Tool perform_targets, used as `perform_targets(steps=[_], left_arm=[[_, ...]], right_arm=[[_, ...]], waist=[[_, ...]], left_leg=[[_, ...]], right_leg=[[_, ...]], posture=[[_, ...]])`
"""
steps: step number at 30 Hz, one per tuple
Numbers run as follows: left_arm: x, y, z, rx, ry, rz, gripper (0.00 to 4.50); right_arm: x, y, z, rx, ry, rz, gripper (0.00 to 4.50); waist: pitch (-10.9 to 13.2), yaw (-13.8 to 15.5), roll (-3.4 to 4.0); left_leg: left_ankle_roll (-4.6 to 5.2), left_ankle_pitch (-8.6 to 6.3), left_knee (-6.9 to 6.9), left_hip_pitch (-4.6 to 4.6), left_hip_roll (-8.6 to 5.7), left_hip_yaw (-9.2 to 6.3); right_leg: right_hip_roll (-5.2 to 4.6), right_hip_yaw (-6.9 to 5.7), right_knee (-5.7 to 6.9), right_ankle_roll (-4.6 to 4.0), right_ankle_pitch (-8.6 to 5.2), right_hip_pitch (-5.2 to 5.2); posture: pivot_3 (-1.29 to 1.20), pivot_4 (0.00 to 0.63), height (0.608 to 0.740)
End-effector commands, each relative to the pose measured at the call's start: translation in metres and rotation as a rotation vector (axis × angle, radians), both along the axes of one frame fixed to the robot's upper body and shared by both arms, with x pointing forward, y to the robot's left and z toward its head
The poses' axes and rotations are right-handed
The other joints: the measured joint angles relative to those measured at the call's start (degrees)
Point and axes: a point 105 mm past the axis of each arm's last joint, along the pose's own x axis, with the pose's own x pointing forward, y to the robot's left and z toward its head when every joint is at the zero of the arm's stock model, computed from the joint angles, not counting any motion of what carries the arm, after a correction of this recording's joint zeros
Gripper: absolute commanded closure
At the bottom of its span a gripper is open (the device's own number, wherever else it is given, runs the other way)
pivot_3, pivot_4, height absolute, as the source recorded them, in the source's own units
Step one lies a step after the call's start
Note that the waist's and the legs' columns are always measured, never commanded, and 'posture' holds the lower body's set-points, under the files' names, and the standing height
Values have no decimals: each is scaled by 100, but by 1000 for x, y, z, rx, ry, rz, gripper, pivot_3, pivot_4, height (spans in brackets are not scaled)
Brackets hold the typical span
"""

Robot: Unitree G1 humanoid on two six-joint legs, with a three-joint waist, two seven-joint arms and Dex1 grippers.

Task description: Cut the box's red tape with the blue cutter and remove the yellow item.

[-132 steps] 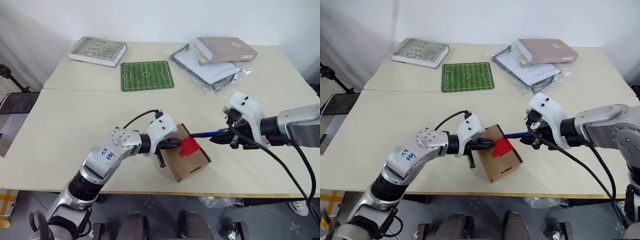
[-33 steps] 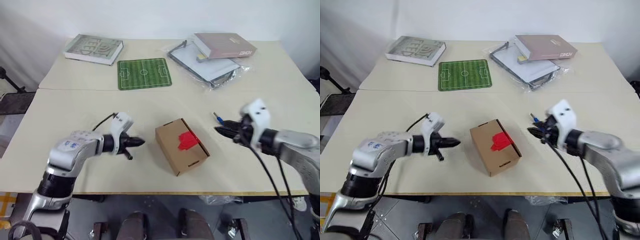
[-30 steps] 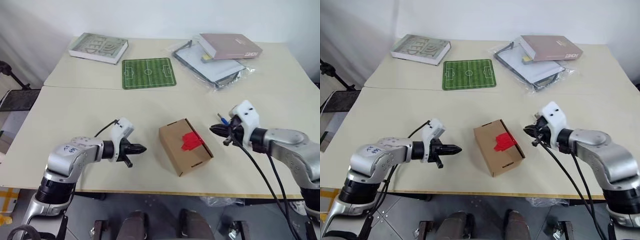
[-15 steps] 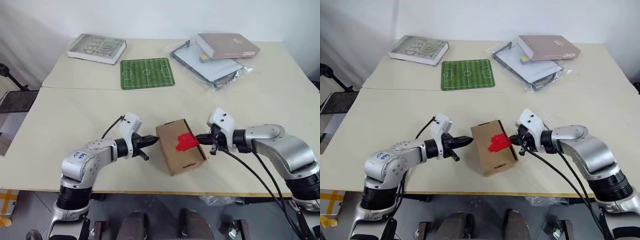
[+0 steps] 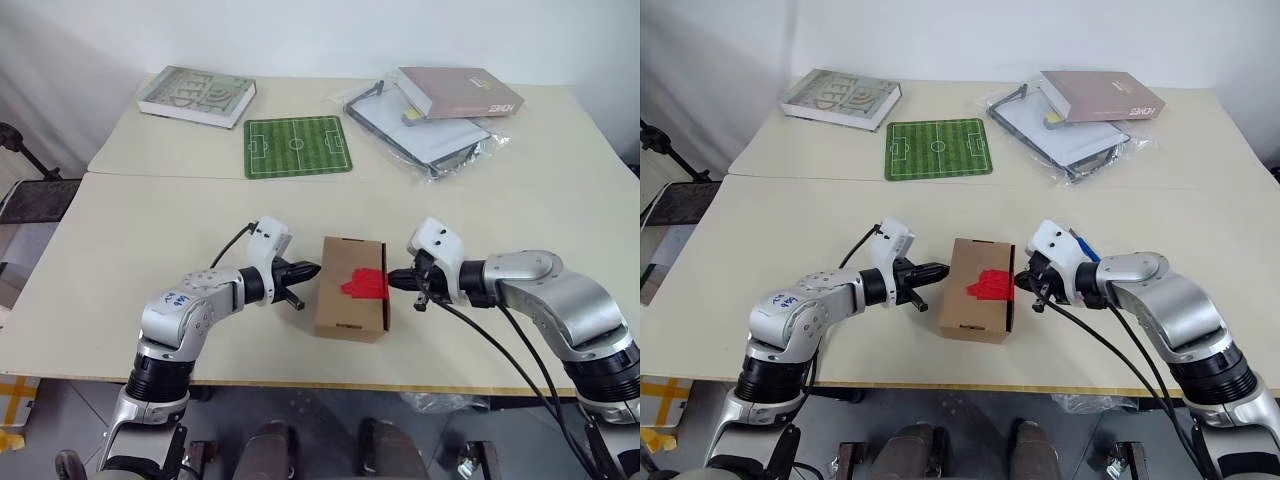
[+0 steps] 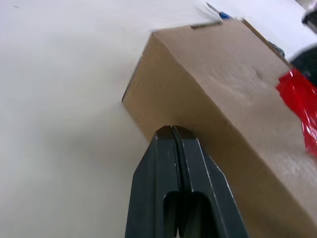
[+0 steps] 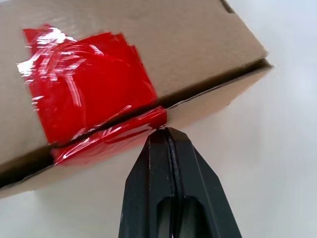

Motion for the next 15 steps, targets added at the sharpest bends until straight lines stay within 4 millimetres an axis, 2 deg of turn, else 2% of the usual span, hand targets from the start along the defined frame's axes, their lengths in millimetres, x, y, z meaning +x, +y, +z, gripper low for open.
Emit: perform_targets(steps=[1, 4, 9, 12, 15], left_arm=[[1, 14, 12, 10, -44, 8, 4500], [-16, 17, 19, -35, -14, -73, 4500], [-44, 10, 37, -133, 11, -212, 4500], [-45, 6, 47, -166, -12, -229, 4500], [-35, 0, 52, -159, -56, -215, 4500]], right_arm=[[3, -15, 28, -9, -100, -62, 4488], [-2, -20, 43, 31, -93, -100, 3875], [-9, -16, 55, 140, -53, -151, 2200], [-11, -9, 52, 164, -24, -163, 1165], [-2, -4, 43, 175, -3, -211, 132]], waist=[[0, -4, 0], [0, -6, 0], [0, -16, 0], [0, -3, 0], [0, -2, 0]], left_leg=[[0, 0, 0, 0, 0, 0], [0, 0, 0, 1, 1, 0], [-1, -1, -1, 1, 13, -5], [-1, 0, 1, 2, 14, -4], [0, 0, 3, 2, 0, -3]], right_leg=[[0, 0, 0, 0, 0, 0], [0, 0, 2, 0, 0, -1], [-1, 1, 3, 0, 0, 0], [-3, 4, 5, 0, 0, 2], [-5, 5, 7, 0, 0, 2]], posture=[[0, 150, 740], [0, 150, 740], [0, 150, 740], [0, 150, 740], [0, 150, 740]])
